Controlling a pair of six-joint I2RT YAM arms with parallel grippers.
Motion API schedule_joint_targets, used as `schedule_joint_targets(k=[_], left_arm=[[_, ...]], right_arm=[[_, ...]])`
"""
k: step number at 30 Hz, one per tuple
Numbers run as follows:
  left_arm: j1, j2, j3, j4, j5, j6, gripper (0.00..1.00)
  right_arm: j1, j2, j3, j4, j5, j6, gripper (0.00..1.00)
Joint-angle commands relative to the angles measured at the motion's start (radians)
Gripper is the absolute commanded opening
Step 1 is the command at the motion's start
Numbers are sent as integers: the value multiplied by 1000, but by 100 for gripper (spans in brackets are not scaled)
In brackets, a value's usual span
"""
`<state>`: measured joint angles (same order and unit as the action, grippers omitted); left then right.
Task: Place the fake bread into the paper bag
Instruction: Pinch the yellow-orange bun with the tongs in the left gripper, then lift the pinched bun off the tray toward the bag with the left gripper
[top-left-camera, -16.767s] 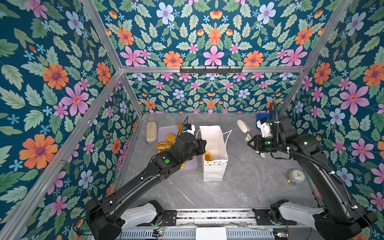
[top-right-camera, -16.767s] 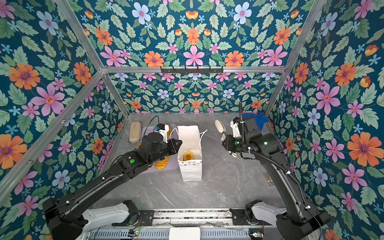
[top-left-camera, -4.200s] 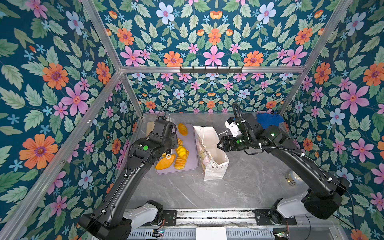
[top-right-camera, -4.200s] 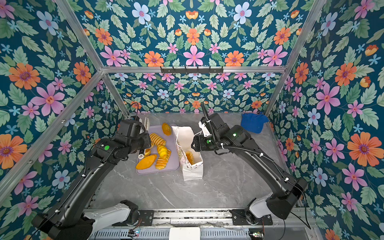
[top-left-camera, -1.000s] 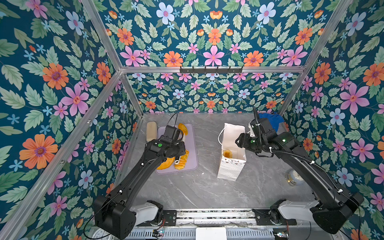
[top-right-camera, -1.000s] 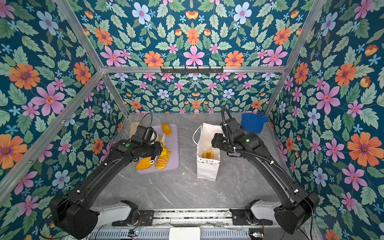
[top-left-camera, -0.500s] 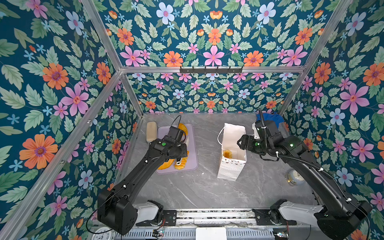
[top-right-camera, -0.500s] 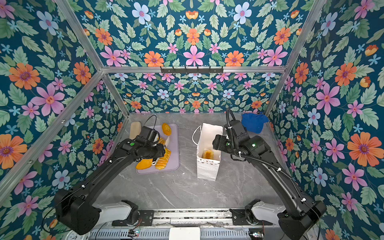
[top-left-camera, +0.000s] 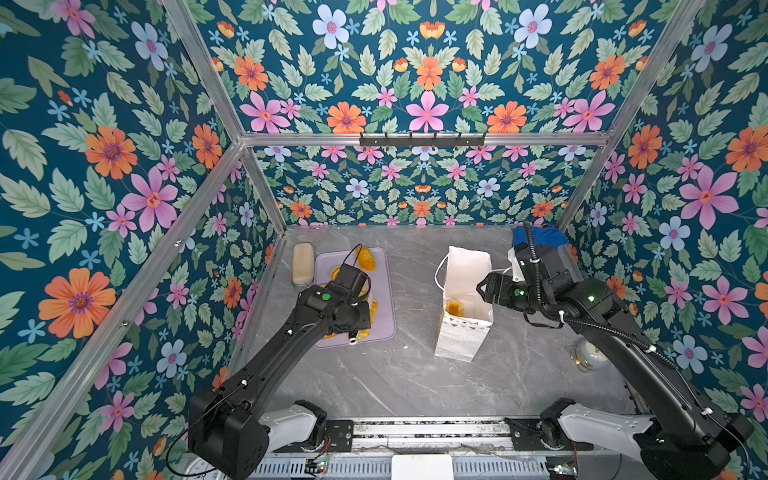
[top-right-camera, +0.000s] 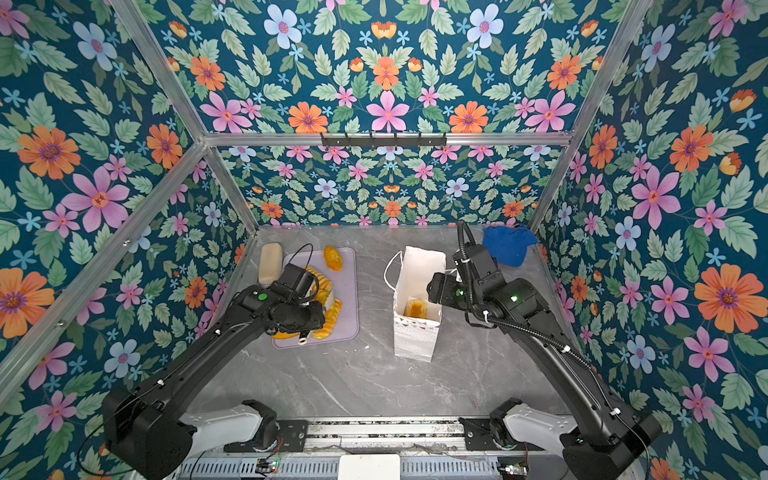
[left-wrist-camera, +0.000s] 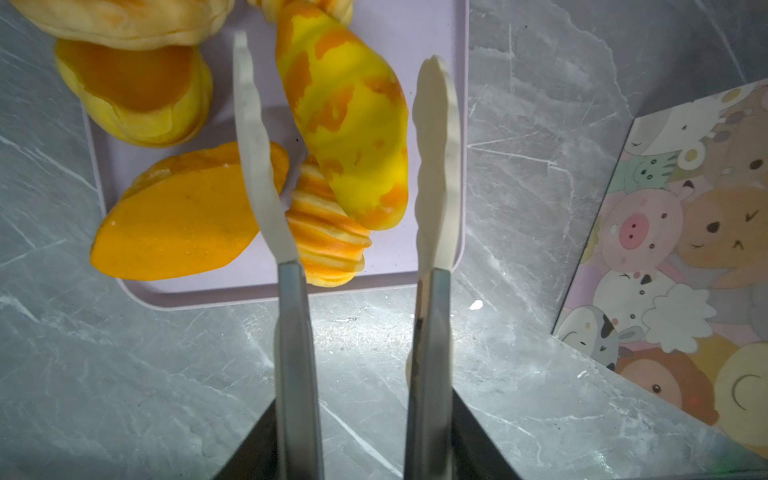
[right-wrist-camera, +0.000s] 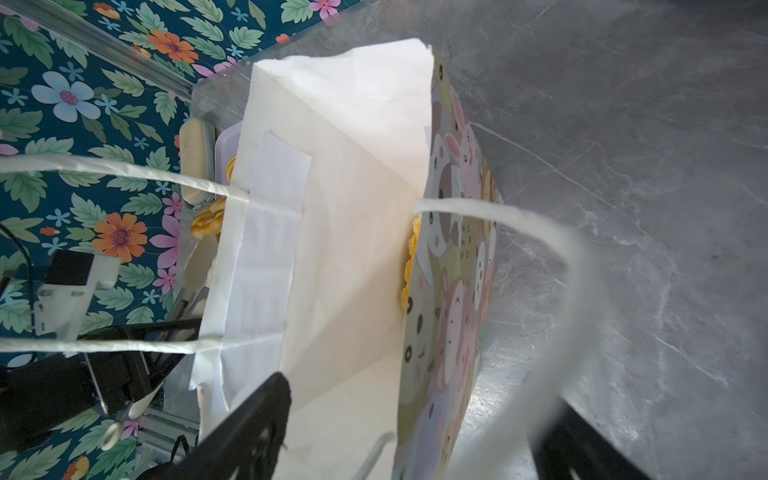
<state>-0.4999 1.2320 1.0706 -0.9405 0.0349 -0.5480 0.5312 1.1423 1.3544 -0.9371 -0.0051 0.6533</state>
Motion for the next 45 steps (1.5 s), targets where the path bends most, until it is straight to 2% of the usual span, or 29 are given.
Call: schedule_joint_targets(k=[1, 11, 20, 33, 40, 45], left_arm=[[-2, 4, -6, 13, 25, -13, 52], [-17, 54, -16, 52, 42, -13, 54], [-17, 82, -48, 67, 6, -9, 52], [-17, 69, 11, 35, -35, 0, 22], [-17, 43, 116, -41, -46, 30, 17], [-17, 9, 219, -57, -11, 101, 15]], right_arm=[[0, -7, 0, 21, 5, 0, 87], [0, -19, -8, 25, 11, -1, 88], [0, -21, -16, 30, 7, -3, 89], [1, -30, -39, 39, -4, 3, 88], [1, -24, -46, 38, -31, -7, 85], [1, -21, -45, 30, -49, -14, 83]])
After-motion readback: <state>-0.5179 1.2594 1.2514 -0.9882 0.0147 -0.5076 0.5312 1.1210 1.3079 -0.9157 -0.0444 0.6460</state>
